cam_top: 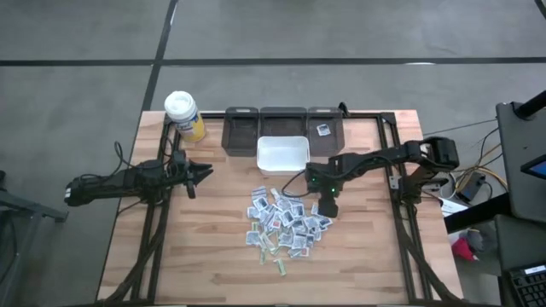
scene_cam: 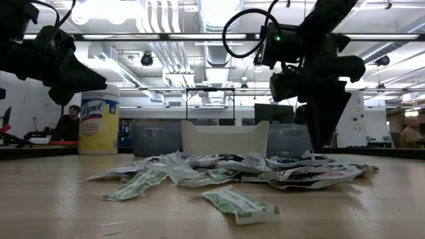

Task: Pick & Place First Aid Supplies
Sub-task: Put the blue alcohol pad into the right black bin

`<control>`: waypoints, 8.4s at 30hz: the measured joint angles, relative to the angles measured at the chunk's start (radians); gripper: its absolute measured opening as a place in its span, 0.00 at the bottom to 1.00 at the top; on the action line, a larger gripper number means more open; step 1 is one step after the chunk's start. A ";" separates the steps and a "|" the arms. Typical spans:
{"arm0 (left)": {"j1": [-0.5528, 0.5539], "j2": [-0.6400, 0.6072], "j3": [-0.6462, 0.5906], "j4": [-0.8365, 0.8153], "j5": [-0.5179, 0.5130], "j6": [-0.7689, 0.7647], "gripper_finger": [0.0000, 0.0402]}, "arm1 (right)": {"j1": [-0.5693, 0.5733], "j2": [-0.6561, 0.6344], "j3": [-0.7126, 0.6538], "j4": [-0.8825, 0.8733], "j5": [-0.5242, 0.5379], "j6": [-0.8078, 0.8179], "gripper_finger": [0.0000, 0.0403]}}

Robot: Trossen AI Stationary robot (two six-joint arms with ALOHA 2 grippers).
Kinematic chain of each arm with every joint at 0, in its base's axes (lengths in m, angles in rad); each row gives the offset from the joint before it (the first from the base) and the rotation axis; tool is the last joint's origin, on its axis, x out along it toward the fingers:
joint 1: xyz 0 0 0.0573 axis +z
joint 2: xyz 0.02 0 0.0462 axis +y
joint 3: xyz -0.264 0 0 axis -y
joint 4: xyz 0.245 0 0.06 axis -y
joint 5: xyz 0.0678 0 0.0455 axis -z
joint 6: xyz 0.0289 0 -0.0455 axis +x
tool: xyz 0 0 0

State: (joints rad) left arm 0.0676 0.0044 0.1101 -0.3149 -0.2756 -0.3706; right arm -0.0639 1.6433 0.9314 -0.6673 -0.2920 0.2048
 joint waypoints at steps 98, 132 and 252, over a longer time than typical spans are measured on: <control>0.000 0.000 0.000 0.000 0.000 -0.026 0.23 | 0.033 0.100 -0.002 -0.104 0.311 0.162 0.41; 0.000 0.000 0.000 0.005 0.000 -0.026 0.23 | -0.170 -0.286 -0.009 0.380 -0.707 0.029 0.02; 0.000 0.000 0.000 0.012 -0.001 -0.017 0.23 | -0.422 -0.208 0.589 -0.488 0.149 -0.054 0.20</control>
State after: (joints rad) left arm 0.0677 0.0044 0.1101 -0.3030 -0.2764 -0.3878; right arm -0.4855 1.4352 1.5204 -1.1555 -0.1432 0.1508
